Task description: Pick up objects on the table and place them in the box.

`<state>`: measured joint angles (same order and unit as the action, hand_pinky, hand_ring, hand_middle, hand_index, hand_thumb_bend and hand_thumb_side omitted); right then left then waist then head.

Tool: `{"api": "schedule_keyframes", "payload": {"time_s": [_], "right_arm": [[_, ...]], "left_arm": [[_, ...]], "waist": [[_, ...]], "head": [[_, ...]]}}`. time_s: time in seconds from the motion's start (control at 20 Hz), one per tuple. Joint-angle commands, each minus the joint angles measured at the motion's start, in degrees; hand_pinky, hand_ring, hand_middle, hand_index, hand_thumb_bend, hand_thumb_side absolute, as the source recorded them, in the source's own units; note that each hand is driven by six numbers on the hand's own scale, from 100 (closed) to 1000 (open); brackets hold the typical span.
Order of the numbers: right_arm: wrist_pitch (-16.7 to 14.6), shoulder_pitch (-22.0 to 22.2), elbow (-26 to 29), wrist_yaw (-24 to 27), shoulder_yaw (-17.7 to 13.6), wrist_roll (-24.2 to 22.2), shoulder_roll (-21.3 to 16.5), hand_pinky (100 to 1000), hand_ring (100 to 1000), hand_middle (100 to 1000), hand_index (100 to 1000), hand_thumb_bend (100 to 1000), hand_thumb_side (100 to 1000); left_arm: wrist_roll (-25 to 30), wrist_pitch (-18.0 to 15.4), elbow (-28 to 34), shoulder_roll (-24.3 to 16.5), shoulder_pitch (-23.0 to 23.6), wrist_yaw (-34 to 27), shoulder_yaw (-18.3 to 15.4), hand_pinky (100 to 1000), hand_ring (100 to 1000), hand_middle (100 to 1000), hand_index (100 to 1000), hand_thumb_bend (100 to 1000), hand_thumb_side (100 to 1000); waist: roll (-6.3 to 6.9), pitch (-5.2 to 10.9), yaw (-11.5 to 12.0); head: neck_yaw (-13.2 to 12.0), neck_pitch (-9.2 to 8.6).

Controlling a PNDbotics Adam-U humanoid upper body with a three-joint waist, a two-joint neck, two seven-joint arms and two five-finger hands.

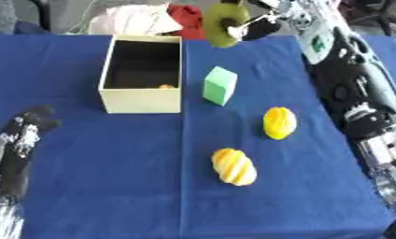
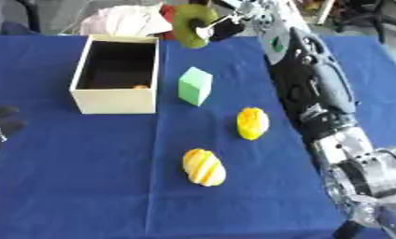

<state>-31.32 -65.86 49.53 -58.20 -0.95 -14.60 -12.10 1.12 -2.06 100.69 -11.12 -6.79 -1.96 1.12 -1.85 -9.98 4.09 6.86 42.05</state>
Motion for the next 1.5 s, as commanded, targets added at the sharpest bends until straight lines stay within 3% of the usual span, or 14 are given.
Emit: {"api": "schedule_keyframes", "payload": {"time_s": [0.05, 0.45, 0.65, 0.7, 0.8, 0.9, 1.15, 1.5], "right_arm": [[-0.6, -2.0, 1.5, -2.0, 0.2, 0.4, 0.9, 770, 625, 519, 670, 100, 198], [-3.3, -1.9, 1.6, -6.2, 2.9, -0.2, 5.4, 793, 670, 580, 725, 100, 203], [-4.9, -1.5, 1.3, -9.2, 4.6, -2.6, 6.8, 843, 767, 779, 871, 100, 220], [-5.1, -1.4, 1.3, -9.9, 4.8, -2.8, 7.0, 851, 779, 803, 890, 100, 248], [-5.4, -1.3, 1.2, -11.5, 5.3, -2.7, 7.0, 870, 812, 859, 931, 100, 414], [-5.4, -1.1, 1.0, -13.4, 5.5, -2.0, 7.0, 883, 835, 897, 960, 100, 496], [-5.2, -1.3, 0.8, -14.8, 4.8, 0.9, 5.7, 879, 830, 890, 961, 100, 396], [-2.6, -1.4, 0.0, -11.3, 2.4, 0.9, 0.9, 885, 843, 915, 993, 100, 344]], "left_arm": [[0.6, -0.1, 0.6, -0.5, -1.0, -0.2, 0.4, 895, 723, 747, 797, 100, 694], [1.3, -0.1, 0.5, -0.2, -1.9, -0.4, 1.1, 895, 723, 747, 798, 100, 695], [1.5, 0.0, 0.5, -0.1, -2.1, -0.5, 1.2, 896, 723, 747, 798, 100, 695], [1.5, 0.0, 0.4, -0.1, -2.1, -0.5, 1.2, 896, 723, 747, 798, 100, 695], [1.5, 0.0, 0.4, -0.1, -2.1, -0.5, 1.2, 896, 723, 747, 798, 100, 695], [1.5, 0.0, 0.4, -0.1, -2.2, -0.5, 1.2, 896, 723, 747, 798, 100, 696], [1.4, -0.1, 0.3, -0.1, -2.0, -0.4, 1.1, 897, 723, 747, 798, 100, 697], [1.1, 0.0, 0.2, -0.2, -1.4, -0.2, 0.6, 897, 723, 748, 798, 100, 700]], "waist": [[-0.1, -0.22, 0.6], [-0.05, -0.85, 2.2], [-0.07, -0.9, 2.5], [-0.09, -0.89, 2.5], [-0.17, -0.85, 2.5], [-0.24, -0.84, 2.4], [-0.32, -0.85, 1.9], [-0.53, -0.64, 0.7]], "head": [[1.3, -1.4], [3.1, -2.46], [3.6, -2.76], [3.7, -2.78], [3.8, -2.81], [3.9, -2.87], [3.8, -2.79], [3.6, -2.59]]}}
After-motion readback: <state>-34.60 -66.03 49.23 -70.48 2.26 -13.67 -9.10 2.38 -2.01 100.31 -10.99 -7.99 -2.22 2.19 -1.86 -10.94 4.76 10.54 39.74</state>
